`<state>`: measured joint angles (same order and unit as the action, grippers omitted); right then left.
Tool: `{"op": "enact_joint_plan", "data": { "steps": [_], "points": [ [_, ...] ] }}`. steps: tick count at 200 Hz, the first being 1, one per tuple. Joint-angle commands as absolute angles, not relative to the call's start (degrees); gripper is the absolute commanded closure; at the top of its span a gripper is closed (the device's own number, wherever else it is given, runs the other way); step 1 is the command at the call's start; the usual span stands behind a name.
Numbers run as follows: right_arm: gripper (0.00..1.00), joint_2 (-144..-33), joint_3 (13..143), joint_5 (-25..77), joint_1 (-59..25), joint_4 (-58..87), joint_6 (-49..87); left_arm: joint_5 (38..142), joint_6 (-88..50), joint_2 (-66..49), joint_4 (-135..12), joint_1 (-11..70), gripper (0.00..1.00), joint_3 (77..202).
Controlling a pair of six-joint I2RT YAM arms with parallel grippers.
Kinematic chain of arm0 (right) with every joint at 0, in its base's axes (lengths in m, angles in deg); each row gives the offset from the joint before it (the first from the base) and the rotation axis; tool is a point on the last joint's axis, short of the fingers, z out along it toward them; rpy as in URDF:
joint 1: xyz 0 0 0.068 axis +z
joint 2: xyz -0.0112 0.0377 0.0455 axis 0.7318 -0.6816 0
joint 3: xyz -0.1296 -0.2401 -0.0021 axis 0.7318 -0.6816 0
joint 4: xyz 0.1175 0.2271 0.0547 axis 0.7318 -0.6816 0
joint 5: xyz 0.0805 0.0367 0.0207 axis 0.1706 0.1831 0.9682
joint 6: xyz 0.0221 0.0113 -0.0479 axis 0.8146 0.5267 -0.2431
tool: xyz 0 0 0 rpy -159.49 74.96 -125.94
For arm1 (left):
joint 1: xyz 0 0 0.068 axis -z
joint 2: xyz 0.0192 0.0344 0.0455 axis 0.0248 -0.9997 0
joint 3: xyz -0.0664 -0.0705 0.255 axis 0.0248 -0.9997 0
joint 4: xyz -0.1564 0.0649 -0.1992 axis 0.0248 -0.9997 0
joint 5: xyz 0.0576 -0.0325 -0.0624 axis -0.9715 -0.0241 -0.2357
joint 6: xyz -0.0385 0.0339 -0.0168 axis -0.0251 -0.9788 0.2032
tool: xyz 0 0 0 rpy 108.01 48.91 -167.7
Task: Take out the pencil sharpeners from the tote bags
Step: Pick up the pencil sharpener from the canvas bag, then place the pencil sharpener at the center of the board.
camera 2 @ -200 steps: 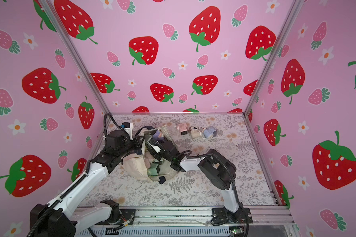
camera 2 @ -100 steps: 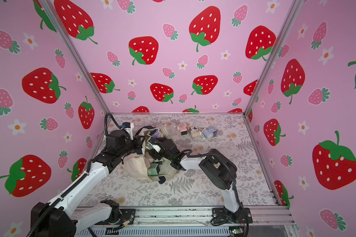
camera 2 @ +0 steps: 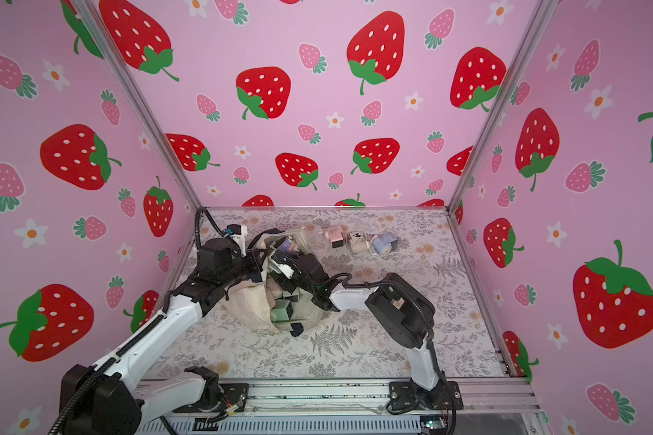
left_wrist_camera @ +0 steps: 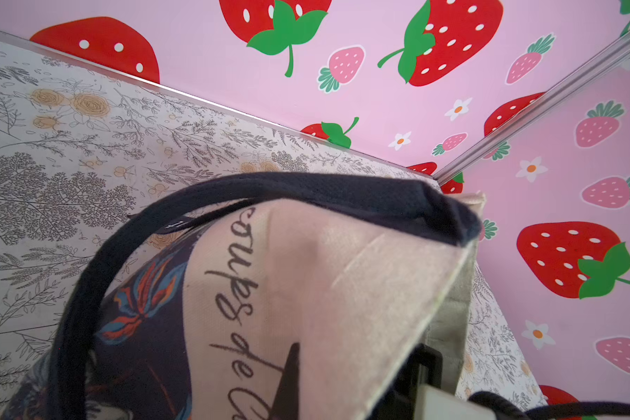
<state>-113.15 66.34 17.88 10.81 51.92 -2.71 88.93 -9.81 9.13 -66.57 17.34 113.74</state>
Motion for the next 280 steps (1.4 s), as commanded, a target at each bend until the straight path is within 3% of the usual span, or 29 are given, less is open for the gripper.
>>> {"op": "enact_joint_plan", "data": {
  "steps": [1,88,158,229,280],
  "points": [
    [0.44,-108.93,63.75,17.89,10.99,51.12,-4.1,89.91,-10.38,9.71,-66.91,18.03,1.0,112.87],
    [0.48,-88.52,49.93,20.4,11.06,43.12,-0.61,89.65,-10.27,10.29,-67.34,17.99,1.0,112.79],
    [0.53,-69.31,38.94,16.89,11.06,39.58,4.95,89.62,-10.12,10.48,-67.18,18.07,1.0,112.54],
    [0.52,-60.82,47.69,8.58,7.78,23.41,6.86,89.25,-9.94,11.81,-67.61,18.04,1.0,112.26],
    [0.51,-63.93,55.65,8.23,-6.97,18.75,14.5,89.18,-10.08,11.75,-67.62,18.02,1.0,112.27]
  ]
}}
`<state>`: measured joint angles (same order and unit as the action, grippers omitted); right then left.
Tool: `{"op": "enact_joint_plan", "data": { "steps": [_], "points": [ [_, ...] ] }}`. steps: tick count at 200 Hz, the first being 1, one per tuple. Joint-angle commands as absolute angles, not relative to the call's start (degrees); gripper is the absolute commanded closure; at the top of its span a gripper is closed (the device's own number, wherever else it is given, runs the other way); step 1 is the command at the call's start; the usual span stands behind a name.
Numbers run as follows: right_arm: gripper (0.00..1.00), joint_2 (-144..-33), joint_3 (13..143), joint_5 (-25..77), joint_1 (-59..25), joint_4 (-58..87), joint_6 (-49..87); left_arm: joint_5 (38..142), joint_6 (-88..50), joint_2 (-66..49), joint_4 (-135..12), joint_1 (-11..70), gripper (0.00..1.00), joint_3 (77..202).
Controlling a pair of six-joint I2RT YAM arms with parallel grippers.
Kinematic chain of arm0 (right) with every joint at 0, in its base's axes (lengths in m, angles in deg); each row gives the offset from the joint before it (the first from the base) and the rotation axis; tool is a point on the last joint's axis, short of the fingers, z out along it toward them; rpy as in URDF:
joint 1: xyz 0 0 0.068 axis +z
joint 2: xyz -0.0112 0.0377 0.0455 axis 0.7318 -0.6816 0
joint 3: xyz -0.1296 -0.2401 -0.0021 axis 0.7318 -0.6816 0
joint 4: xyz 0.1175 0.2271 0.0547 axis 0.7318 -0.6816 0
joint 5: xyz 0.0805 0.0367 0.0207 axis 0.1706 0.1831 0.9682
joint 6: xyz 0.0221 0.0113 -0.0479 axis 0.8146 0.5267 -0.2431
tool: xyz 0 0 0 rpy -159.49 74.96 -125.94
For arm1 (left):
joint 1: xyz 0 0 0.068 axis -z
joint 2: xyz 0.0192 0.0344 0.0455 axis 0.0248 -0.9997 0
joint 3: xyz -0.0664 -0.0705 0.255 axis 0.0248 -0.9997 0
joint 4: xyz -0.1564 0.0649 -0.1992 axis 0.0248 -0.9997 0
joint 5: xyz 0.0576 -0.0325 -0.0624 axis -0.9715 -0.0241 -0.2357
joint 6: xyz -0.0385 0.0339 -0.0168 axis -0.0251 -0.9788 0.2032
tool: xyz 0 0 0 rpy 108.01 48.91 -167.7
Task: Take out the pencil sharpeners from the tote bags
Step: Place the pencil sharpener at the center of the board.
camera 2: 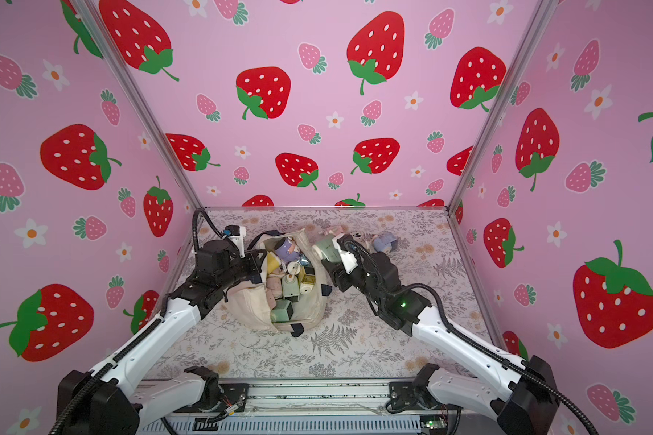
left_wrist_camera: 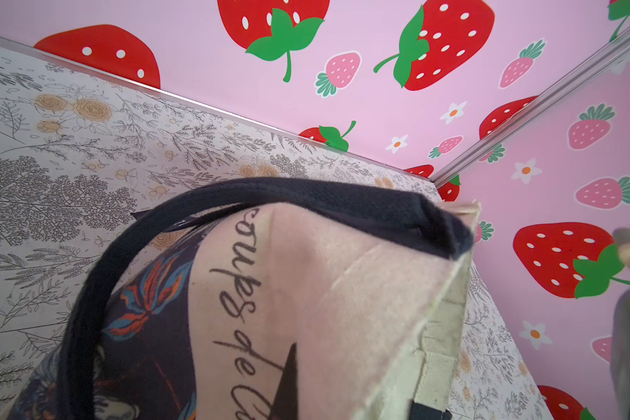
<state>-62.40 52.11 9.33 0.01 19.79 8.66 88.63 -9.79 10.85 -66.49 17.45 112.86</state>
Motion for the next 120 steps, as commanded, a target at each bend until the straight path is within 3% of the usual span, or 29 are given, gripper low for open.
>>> {"op": "enact_joint_plan", "data": {
  "steps": [1,120],
  "points": [
    [0.51,-64.09,55.78,8.43,-7.31,18.73,14.73,89.18,-10.1,11.75,-67.61,18.03,1.0,112.31],
    [0.56,-87.22,63.87,13.95,-40.58,14.51,30.09,88.17,-10.38,12.81,-68.42,18.04,1.0,112.19]
  ]
}}
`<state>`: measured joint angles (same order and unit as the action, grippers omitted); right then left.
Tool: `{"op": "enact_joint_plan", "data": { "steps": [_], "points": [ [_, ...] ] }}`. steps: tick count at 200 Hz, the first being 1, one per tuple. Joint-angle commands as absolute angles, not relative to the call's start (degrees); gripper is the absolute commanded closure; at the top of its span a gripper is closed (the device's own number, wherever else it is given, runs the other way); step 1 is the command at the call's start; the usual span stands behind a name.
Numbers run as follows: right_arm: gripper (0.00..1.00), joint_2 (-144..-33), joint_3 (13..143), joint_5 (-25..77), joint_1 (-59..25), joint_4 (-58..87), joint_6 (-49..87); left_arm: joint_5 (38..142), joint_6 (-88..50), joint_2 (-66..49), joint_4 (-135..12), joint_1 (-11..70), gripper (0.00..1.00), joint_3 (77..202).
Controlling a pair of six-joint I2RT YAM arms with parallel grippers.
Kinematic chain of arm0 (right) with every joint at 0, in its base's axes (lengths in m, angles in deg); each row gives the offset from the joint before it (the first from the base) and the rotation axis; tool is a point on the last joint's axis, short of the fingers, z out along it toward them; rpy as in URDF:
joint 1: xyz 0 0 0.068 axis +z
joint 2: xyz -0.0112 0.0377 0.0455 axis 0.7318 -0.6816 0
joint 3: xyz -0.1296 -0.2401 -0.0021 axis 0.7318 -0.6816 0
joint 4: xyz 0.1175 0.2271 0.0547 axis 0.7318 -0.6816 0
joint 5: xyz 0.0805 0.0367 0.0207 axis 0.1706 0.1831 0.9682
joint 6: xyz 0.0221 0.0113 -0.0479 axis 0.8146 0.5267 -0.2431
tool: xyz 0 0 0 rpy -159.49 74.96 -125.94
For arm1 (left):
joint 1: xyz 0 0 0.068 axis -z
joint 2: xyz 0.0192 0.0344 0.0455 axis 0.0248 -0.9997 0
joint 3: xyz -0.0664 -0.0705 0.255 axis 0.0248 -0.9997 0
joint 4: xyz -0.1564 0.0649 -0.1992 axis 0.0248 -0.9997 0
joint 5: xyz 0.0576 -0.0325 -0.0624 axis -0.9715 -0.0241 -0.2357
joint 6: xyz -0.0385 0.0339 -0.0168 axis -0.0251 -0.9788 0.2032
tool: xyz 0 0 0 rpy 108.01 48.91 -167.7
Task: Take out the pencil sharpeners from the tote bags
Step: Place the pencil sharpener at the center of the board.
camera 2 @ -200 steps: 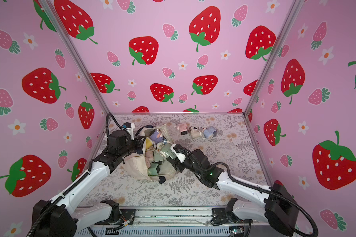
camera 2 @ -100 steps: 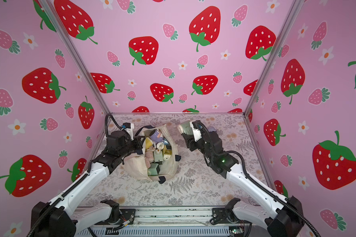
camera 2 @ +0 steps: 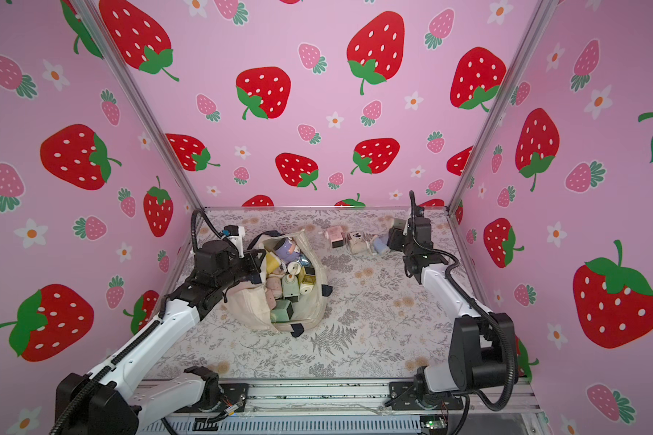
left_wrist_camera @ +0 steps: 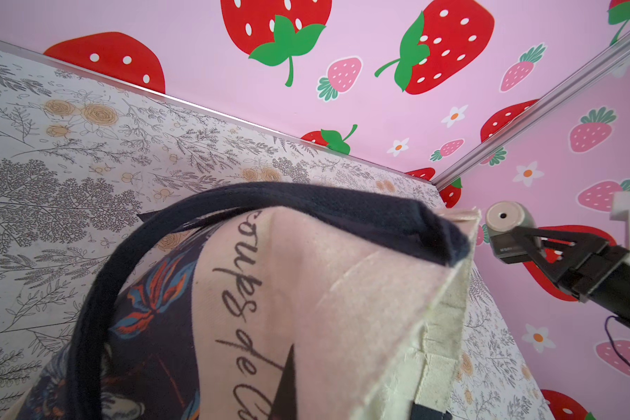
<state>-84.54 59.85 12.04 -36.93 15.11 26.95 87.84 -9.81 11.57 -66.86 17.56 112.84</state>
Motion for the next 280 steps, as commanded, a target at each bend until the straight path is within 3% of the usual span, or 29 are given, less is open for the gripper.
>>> {"op": "enact_joint_plan", "data": {
  "steps": [1,87,164,220,280],
  "points": [
    [0.56,-87.43,64.02,13.96,-40.73,14.42,30.04,88.19,-10.38,12.77,-68.4,18.04,1.0,112.18],
    [0.56,-106.51,77.58,17.14,-46.17,1.34,24.53,87.68,-10.63,12.8,-68.66,18.03,1.0,112.3],
    [0.54,-112.89,79.7,16.44,-45.37,0.61,23.17,87.49,-10.65,12.63,-68.61,18.03,1.0,112.27],
    [0.49,-115.45,82.83,15.71,-44.27,-0.5,19.77,87.38,-10.64,12.38,-68.33,18.05,1.0,112.3],
    [0.33,-117.69,86.14,16.09,-43.17,-1.27,18.23,87.17,-10.72,12.06,-68.38,18.03,1.0,112.36]
  ]
}}
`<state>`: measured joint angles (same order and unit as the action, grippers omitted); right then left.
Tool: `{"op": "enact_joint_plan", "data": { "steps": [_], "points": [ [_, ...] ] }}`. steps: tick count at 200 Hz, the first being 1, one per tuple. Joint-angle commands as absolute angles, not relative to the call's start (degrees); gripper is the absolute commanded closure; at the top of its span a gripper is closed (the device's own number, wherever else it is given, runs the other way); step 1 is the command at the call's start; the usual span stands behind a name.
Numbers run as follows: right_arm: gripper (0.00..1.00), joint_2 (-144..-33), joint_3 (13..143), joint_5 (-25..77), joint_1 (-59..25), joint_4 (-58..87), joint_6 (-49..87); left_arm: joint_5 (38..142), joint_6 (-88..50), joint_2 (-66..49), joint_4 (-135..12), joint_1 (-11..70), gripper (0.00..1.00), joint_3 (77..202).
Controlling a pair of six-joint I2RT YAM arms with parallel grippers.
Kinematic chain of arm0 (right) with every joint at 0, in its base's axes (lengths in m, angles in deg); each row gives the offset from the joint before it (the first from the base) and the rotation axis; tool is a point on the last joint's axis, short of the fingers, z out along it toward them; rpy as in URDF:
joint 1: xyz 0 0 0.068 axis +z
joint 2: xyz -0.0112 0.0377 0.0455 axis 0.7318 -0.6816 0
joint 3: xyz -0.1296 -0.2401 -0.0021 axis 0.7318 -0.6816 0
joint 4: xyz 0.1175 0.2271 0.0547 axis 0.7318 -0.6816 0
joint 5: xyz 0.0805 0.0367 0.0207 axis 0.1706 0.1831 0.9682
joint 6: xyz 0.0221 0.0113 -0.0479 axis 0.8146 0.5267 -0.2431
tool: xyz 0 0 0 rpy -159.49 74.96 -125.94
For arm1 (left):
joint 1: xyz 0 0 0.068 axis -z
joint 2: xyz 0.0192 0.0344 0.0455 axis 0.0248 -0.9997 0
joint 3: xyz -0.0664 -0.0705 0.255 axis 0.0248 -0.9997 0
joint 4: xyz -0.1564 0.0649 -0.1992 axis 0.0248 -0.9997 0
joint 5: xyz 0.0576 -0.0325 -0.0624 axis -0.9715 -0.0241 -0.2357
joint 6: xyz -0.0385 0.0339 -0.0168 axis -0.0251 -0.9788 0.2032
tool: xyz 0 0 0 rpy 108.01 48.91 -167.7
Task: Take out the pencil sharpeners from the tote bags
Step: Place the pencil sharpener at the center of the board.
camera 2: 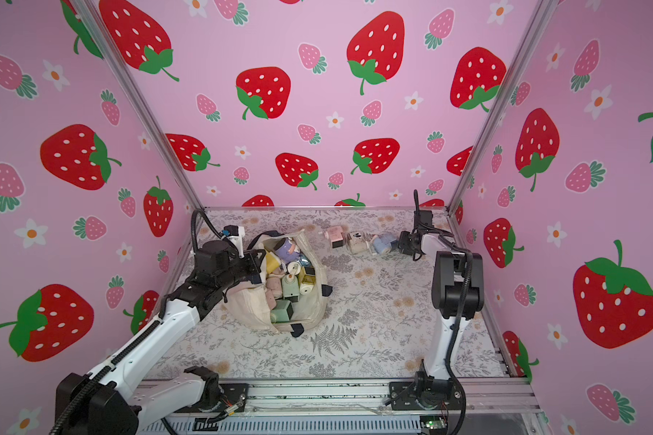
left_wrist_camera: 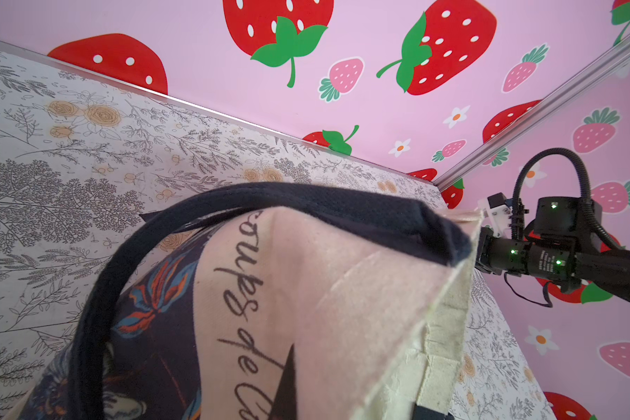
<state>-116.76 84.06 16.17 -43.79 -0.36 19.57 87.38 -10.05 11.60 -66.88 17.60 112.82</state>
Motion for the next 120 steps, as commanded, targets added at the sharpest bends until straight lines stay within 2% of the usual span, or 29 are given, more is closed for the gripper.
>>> {"op": "enact_joint_plan", "data": {
  "steps": [1,58,120],
  "points": [
    [0.33,-117.69,86.14,16.09,-43.21,-1.25,18.22,87.16,-10.73,12.08,-68.34,18.03,1.0,112.4],
    [0.22,-115.99,83.27,16.05,-43.14,2.33,19.1,87.13,-10.73,12.25,-68.39,18.04,1.0,112.35],
    [0.2,-105.53,76.06,13.28,-42.49,8.23,25.45,87.31,-10.59,11.75,-68.13,18.03,1.0,112.37]
  ]
}}
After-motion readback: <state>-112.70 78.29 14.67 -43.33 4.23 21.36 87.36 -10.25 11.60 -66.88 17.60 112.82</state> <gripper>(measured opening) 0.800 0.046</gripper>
